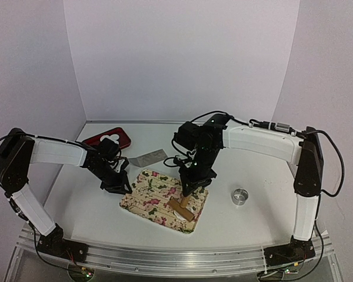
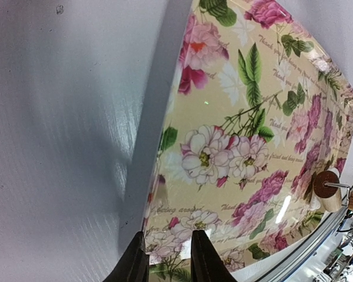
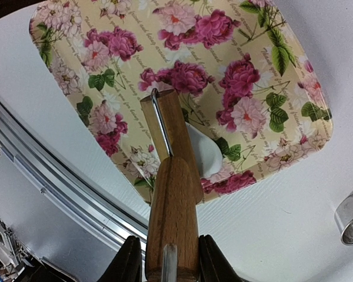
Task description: Roll out the dumpling wrappers from the dough
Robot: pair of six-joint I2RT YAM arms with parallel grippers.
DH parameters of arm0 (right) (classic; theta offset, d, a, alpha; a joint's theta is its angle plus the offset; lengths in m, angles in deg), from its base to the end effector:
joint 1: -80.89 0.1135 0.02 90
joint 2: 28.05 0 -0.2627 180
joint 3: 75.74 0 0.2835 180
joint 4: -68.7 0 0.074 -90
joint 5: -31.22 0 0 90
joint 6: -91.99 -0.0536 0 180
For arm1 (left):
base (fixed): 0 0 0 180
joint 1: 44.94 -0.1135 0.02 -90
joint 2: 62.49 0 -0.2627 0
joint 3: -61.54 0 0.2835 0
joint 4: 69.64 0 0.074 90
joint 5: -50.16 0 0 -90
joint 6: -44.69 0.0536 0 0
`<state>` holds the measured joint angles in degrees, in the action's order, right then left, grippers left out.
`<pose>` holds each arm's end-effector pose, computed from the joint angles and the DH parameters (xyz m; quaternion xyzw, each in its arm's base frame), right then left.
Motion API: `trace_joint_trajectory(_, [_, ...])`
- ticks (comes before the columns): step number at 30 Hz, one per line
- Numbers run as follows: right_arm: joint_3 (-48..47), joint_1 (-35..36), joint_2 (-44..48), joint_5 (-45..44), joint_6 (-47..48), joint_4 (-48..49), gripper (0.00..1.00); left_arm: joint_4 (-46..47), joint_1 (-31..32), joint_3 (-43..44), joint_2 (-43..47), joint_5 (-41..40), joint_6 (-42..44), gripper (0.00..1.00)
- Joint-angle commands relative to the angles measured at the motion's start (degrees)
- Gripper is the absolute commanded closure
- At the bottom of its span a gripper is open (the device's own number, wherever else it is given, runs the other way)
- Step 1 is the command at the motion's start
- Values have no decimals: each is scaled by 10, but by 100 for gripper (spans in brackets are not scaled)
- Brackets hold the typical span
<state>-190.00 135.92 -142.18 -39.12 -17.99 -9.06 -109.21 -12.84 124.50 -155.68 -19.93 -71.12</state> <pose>0.2360 0.3689 0.2323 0.3125 -0.9286 -0.1993 0.0191 0.2635 -0.1868 0.1163 0.0835 0.9666 -0.2325 0.0687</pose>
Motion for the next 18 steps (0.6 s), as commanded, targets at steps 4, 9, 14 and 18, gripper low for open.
trace_joint_trajectory(4, [14,7,-15,-5,5,10,100,9,1,-3,-28,1,8,79])
trace_joint_trajectory(9, [20,13,-25,-21,-6,11,100,3,2,-3,-41,-8,17,82])
trace_joint_trajectory(14, [27,14,-33,-52,-31,6,100,-9,5,-1,-52,-25,26,87])
trace_joint_trajectory(18, [26,14,-40,-77,-46,-11,100,-17,7,4,-43,-42,24,87])
